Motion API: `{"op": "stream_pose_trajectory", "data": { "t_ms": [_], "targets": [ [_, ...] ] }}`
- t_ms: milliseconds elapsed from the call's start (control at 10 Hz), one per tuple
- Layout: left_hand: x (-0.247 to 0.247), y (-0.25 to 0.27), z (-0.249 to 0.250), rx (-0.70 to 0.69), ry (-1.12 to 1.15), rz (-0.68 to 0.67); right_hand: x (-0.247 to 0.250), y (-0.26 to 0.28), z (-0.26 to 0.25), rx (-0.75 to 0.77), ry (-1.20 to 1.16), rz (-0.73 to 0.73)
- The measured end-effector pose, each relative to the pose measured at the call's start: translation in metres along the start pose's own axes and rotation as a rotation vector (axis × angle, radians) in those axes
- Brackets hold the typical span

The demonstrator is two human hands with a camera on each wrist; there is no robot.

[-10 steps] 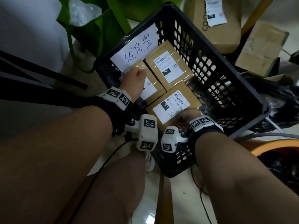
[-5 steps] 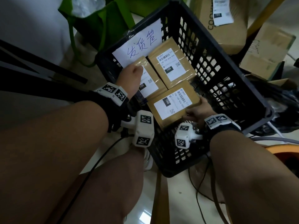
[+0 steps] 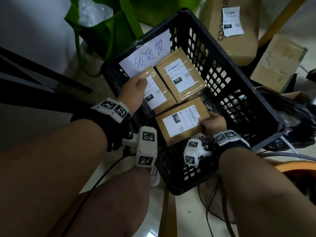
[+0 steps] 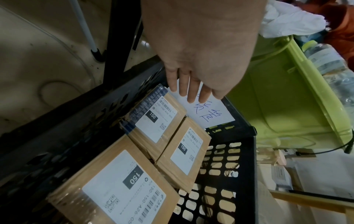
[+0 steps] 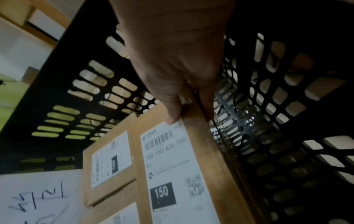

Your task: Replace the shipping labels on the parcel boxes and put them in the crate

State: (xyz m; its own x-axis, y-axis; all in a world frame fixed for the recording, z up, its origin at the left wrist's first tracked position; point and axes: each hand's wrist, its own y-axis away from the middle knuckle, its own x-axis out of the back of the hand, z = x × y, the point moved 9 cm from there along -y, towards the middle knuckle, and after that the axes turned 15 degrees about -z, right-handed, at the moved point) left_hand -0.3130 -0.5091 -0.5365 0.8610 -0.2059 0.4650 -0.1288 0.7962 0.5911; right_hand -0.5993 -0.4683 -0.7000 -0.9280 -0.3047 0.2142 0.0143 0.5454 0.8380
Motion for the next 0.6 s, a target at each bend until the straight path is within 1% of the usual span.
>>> {"op": "stream_pose_trajectory", "data": {
  "t_ms": [100, 200, 300, 400, 500, 600],
  "targets": [
    [0.007, -0.005, -0.009, 0.052, 0.0, 0.027, 0.014, -0.003, 0.003, -0.043, -0.001, 0.018],
    [0.008, -0.006, -0.009, 0.047, 0.019, 0.035, 0.012, -0.003, -0.006, -0.043, -0.005, -0.001],
    [0.006, -0.005, -0.008, 0.033, 0.02, 0.037, -0.014, -0.002, -0.022, -0.016, 0.116, -0.025],
    [0.005, -0.003, -0.008, 0.037, 0.019, 0.027, -0.029, 0.002, -0.035, -0.031, 0.277, 0.013],
    [0.006, -0.003, -0.006, 0.031, -0.04, 0.029, -0.036, -0.005, -0.039, -0.105, 0.48, -0.064],
    [0.01, 0.001, -0.002, 0.034, -0.03, 0.052, -0.034, -0.003, -0.054, -0.095, 0.65, -0.062]
  ]
}}
